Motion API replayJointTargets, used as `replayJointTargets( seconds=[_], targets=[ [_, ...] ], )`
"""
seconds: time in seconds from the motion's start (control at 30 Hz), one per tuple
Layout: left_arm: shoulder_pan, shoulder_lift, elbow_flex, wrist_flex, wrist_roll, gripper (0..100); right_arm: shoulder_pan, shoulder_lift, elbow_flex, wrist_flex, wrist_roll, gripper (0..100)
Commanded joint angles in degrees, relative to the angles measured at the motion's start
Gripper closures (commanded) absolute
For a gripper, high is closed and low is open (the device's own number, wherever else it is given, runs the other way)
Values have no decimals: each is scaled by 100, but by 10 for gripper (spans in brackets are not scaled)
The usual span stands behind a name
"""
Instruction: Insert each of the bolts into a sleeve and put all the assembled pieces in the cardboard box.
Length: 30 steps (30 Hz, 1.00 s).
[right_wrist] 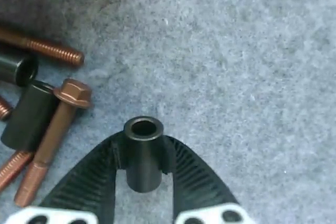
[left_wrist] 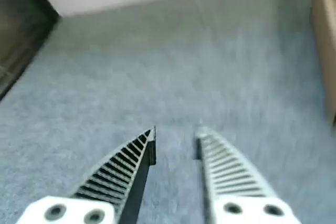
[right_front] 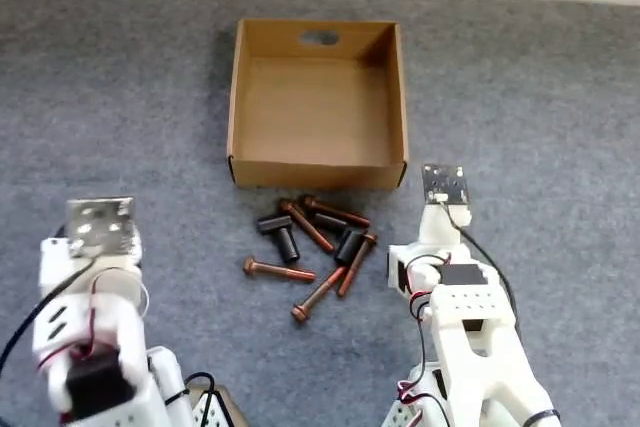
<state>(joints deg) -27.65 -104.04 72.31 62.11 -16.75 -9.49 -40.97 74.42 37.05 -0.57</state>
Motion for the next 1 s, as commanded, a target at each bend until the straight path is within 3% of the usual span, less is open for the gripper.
replayJointTargets(
  seconds=[0.0, 0.2, 0.4, 0.47, 0.57, 0.67, 0.97],
  targets=[
    [-66, -4, -1015, 167, 457, 809, -22, -136, -13, -66, -9, 992],
    [488, 1341, -1174, 237, 457, 804, -22, -136, -13, -66, -9, 992],
    [2053, 3116, -1165, 554, 466, 803, -22, -136, -13, -66, -9, 992],
    [2457, 3451, -1165, 527, 791, 797, -22, -136, -13, -66, -9, 992],
    [2897, 3916, -1147, 527, 1758, 710, -13, -136, -4, -66, -9, 992],
    [3213, 4514, -1147, 484, 1776, 649, -13, -136, -4, -66, -9, 992],
    [3301, 7064, -1376, -1002, 1451, 697, -13, -136, -4, -66, 0, 992]
  ],
)
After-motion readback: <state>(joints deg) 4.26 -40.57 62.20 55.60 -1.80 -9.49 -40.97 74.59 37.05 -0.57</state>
